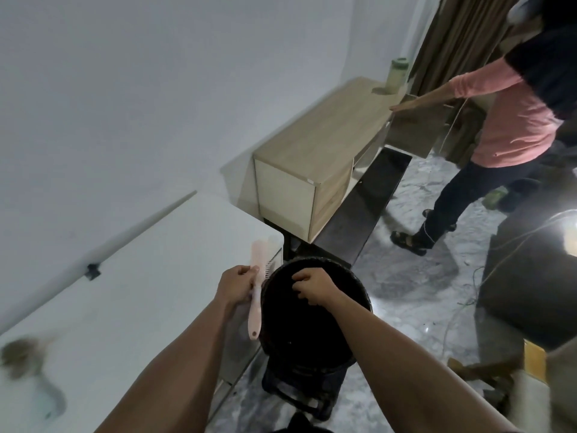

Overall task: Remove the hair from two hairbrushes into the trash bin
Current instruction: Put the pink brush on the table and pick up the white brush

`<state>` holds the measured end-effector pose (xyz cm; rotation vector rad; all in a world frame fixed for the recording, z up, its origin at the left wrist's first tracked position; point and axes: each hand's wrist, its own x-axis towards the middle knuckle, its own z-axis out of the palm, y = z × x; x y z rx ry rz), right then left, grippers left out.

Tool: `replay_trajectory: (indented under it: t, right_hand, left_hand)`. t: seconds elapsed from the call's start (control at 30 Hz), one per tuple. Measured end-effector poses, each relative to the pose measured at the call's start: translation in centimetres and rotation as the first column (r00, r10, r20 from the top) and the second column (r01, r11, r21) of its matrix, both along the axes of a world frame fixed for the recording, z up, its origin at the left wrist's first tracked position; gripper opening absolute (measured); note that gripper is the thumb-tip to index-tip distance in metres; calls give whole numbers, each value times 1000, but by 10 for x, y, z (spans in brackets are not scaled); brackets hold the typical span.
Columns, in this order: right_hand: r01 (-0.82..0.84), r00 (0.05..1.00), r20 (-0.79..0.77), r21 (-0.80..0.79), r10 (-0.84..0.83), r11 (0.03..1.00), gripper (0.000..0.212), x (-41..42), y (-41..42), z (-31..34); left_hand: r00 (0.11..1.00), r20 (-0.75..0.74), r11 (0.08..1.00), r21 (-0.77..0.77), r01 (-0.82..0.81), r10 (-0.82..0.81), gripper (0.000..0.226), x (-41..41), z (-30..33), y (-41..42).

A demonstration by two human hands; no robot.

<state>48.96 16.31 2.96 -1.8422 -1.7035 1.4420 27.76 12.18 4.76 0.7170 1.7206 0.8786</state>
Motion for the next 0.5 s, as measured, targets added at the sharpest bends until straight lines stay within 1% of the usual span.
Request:
replay_trajectory:
  t: [0.1,0.17,0.2,0.27,0.33,0.4,0.5]
  right_hand:
    - [23,985,-174,31,-18,999,12,-50,-3,18]
    - [75,957,-283,27,-65,997,12,-88,-2,29]
    - [113,945,-311,24,-100,993,13,-104,0,36]
    - [158,935,-325,17,-144,987,26,-136,5,49]
    - [124,937,-326,-21,-124,992,37,-163,8,60]
    - [42,951,-306,-32,-50,999,38,-195,5,67]
    - [-16,954,-298,-11,12,1000,34,-238,-4,74]
  left_hand:
    - [992,89,996,23,-90,87,23,-27,10,-7]
    - [990,99,994,34,-105,101,22,-50,15,-16]
    - [991,95,994,29,-101,98,22,-60,17,-20]
    - [991,94,994,29,-101,98,21,-84,22,-31]
    - [992,90,995,20,-95,93,23,-106,25,-41]
    - [989,99,993,29,-111,107,25,-133,30,-55]
    - [981,124,986,55,-156,149,23,-168,38,-74]
